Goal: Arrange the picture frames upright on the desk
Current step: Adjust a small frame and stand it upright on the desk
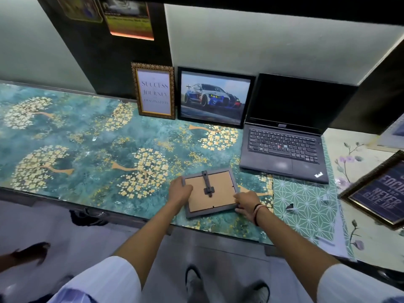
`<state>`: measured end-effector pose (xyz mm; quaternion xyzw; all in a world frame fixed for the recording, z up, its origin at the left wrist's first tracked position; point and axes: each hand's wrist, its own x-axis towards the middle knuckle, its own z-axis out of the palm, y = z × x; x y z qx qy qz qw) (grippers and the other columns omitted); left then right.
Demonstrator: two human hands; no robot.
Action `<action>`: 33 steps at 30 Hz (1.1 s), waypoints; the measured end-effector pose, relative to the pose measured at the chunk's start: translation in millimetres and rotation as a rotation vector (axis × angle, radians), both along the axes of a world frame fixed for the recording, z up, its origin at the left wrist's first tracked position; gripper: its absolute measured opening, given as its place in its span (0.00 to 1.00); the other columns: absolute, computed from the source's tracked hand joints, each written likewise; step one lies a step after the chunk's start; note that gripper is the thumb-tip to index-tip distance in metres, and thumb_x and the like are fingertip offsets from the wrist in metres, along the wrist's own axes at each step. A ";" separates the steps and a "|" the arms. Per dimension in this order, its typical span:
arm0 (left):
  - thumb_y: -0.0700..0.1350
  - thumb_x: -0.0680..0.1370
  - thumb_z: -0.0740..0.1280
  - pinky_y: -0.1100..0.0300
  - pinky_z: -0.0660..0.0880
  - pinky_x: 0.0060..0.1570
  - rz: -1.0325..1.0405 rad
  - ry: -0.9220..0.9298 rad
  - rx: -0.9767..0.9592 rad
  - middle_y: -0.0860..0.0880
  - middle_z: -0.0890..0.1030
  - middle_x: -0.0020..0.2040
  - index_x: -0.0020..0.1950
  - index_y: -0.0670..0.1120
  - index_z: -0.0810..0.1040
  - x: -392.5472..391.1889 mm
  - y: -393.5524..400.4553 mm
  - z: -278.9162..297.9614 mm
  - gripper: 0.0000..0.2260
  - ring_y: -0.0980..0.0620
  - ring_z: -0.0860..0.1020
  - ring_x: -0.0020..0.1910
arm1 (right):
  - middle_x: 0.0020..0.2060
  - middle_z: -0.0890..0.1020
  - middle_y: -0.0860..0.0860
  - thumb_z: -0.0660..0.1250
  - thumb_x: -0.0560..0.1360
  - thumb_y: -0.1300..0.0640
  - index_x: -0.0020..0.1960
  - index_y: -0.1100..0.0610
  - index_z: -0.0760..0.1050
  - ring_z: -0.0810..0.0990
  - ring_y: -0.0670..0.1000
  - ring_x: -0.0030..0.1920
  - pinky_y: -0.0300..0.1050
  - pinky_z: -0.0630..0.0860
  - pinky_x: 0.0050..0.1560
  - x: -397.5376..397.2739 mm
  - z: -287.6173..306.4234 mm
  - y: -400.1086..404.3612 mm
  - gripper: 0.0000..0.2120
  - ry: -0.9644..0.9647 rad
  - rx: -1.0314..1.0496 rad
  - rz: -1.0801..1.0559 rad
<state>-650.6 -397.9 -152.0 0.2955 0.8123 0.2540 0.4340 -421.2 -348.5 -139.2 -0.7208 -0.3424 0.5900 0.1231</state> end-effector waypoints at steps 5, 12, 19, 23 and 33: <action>0.38 0.75 0.62 0.45 0.68 0.43 -0.076 -0.004 -0.003 0.38 0.71 0.48 0.49 0.39 0.70 -5.0 -1.7 7.3 0.05 0.41 0.72 0.44 | 0.54 0.79 0.60 0.67 0.72 0.51 0.60 0.66 0.73 0.78 0.63 0.57 0.60 0.79 0.60 4.2 -16.8 -3.0 0.23 -0.278 -0.007 0.086; 0.37 0.76 0.60 0.45 0.63 0.75 -0.460 0.143 0.086 0.39 0.67 0.79 0.83 0.43 0.60 20.9 29.5 12.6 0.33 0.37 0.61 0.79 | 0.57 0.81 0.63 0.65 0.77 0.58 0.58 0.66 0.76 0.80 0.63 0.56 0.47 0.72 0.45 -2.2 -14.3 -27.6 0.14 -0.514 0.056 0.217; 0.32 0.76 0.64 0.52 0.76 0.52 -0.210 -0.230 0.196 0.47 0.79 0.55 0.68 0.42 0.75 30.6 39.1 15.0 0.20 0.46 0.78 0.54 | 0.57 0.82 0.63 0.71 0.76 0.55 0.62 0.67 0.75 0.81 0.63 0.57 0.46 0.72 0.43 3.1 -16.7 -32.5 0.20 -0.578 0.055 0.169; 0.28 0.77 0.65 0.54 0.81 0.43 -0.147 -0.434 0.123 0.41 0.79 0.50 0.61 0.35 0.77 19.6 31.3 16.0 0.14 0.44 0.80 0.47 | 0.51 0.83 0.61 0.75 0.74 0.53 0.55 0.66 0.77 0.82 0.62 0.53 0.45 0.70 0.42 4.9 -16.5 -34.6 0.19 -0.544 0.066 0.100; 0.36 0.83 0.63 0.57 0.80 0.36 -0.174 -0.294 0.075 0.39 0.85 0.45 0.43 0.41 0.77 21.1 35.0 19.6 0.10 0.41 0.86 0.46 | 0.52 0.80 0.54 0.67 0.70 0.72 0.59 0.54 0.74 0.80 0.52 0.46 0.53 0.83 0.43 37.5 -0.9 -45.8 0.21 -0.054 0.218 0.217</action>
